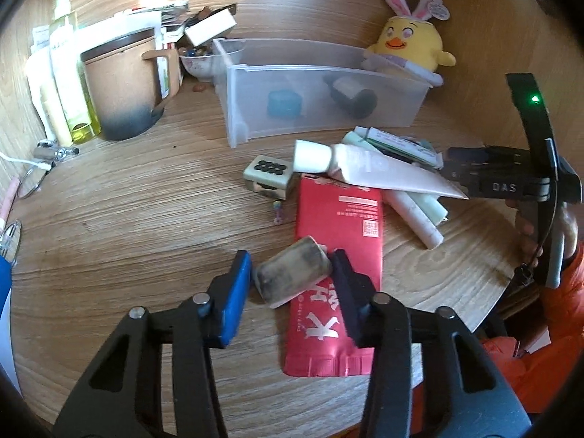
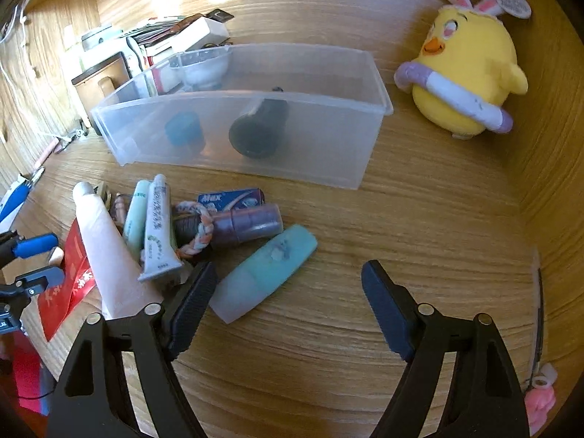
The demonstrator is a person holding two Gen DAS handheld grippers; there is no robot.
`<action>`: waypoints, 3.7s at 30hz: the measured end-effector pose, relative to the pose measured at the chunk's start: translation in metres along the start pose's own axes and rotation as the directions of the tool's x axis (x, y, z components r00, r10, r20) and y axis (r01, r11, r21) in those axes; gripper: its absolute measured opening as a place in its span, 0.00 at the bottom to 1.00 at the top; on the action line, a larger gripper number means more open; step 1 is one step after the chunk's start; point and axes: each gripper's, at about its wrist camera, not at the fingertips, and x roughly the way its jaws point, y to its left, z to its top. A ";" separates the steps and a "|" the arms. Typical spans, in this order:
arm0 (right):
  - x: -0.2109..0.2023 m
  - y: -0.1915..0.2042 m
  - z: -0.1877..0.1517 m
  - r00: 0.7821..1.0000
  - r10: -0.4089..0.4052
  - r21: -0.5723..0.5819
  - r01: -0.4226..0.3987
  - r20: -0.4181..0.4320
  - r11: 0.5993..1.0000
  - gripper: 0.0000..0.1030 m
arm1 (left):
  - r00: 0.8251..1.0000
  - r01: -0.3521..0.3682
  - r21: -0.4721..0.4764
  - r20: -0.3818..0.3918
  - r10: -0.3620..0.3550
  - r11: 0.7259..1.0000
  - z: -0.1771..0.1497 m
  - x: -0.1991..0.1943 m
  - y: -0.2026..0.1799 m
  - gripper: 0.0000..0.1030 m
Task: Organize objects
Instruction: 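Grasp the grey battery pack with the left gripper while the right grasps the teal stick, then carry both items into the clear box and open both grippers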
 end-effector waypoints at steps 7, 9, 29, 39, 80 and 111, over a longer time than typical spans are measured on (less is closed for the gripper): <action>-0.001 -0.008 -0.006 0.999 -0.034 -0.003 0.034 -0.004 0.999 0.46 | 0.999 -0.025 -0.009 0.020 0.025 1.000 0.004 -0.003 0.000 0.43; -0.002 -0.009 -0.006 0.999 -0.036 -0.009 0.036 -0.001 0.999 0.41 | 0.999 -0.030 -0.016 0.031 0.030 0.999 0.007 -0.005 0.002 0.43; -0.034 -0.021 0.008 0.988 -0.033 0.016 0.031 0.153 0.999 0.22 | 0.975 -0.074 -0.025 0.206 0.078 0.997 0.063 -0.029 -0.004 0.43; -0.061 -0.020 0.037 0.965 -0.003 0.027 -0.004 0.263 1.000 0.22 | 0.962 -0.081 0.010 0.261 0.075 0.997 0.103 -0.021 -0.022 0.43; 0.024 -0.015 0.128 0.986 0.008 -0.017 -0.005 0.166 1.000 0.22 | 0.999 0.004 0.036 0.031 -0.005 0.999 0.183 0.081 -0.013 0.43; 0.001 0.006 0.117 0.983 -0.024 -0.096 0.042 0.179 0.994 0.58 | 0.987 -0.055 0.045 0.150 0.047 0.997 0.160 0.019 -0.010 0.82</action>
